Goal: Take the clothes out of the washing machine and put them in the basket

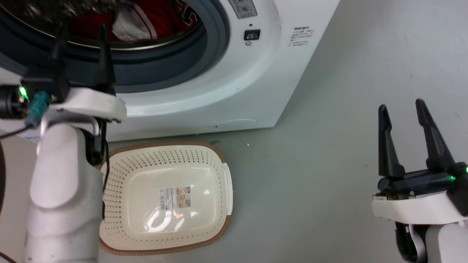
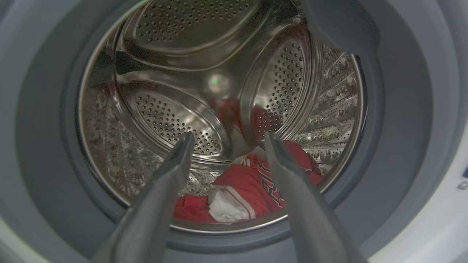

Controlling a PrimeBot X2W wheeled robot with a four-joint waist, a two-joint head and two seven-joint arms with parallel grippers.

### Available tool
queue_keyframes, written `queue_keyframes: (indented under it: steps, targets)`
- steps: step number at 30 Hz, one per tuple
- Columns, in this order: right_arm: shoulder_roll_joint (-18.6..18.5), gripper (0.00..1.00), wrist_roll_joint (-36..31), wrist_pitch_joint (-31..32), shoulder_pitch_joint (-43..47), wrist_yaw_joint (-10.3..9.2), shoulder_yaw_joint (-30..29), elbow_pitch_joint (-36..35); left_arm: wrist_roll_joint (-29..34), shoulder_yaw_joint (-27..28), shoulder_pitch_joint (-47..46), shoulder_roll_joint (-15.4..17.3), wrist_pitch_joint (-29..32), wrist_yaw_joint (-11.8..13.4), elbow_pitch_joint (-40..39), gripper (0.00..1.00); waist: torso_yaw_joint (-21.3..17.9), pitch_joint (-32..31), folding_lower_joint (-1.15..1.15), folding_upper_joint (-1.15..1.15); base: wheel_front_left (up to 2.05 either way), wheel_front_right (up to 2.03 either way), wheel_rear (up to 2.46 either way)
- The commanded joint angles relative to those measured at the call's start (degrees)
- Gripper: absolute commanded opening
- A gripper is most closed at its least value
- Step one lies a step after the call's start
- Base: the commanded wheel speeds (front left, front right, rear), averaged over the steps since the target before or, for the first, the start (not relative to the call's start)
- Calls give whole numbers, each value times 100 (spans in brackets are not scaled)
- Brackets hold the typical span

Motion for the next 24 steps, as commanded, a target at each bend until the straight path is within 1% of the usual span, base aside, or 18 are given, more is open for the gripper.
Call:
queue_keyframes:
  steps: [1,7,9,10,12,14,15,19,24]
  targets:
    - [5,100,53,-12,-162,-4,-21,-50,46,-9,-305,83,-16,-20,95,100,-383,731,-1,0,0,0,0]
    - [7,100,299,-12,-572,-4,-112,-177,135,-120,-1727,474,-16,-75,1071,100,-713,1495,-1,0,0,0,0]
    - [7,100,387,-12,-669,-4,-85,-210,162,-109,-2171,662,-10,-88,1534,100,-846,1688,-1,0,0,0,0]
    - [7,100,426,-12,-694,-4,-85,-229,226,-159,-2404,751,37,-95,1763,100,-902,1767,-1,0,0,0,0]
    - [7,100,514,-11,-825,-4,-156,-346,201,-197,-3077,784,159,-101,2036,100,-920,2050,-1,0,0,0,0]
    - [10,100,587,-12,-910,-4,-142,-378,294,-269,-3476,980,286,-115,2403,100,-1000,2220,-1,0,0,0,0]
    - [10,100,619,-12,-916,-4,-104,-417,327,-314,-3684,1080,426,-114,2582,100,-1066,2304,-1,0,0,0,0]
    - [7,100,759,-12,-1014,-4,-66,-569,516,-715,-4648,1261,1140,-183,3110,100,-1208,2602,-1,0,0,0,0]
    - [8,100,962,-12,-1093,-4,19,-710,383,-971,-5488,1449,2033,-211,3675,100,-1352,2925,-1,0,0,0,0]
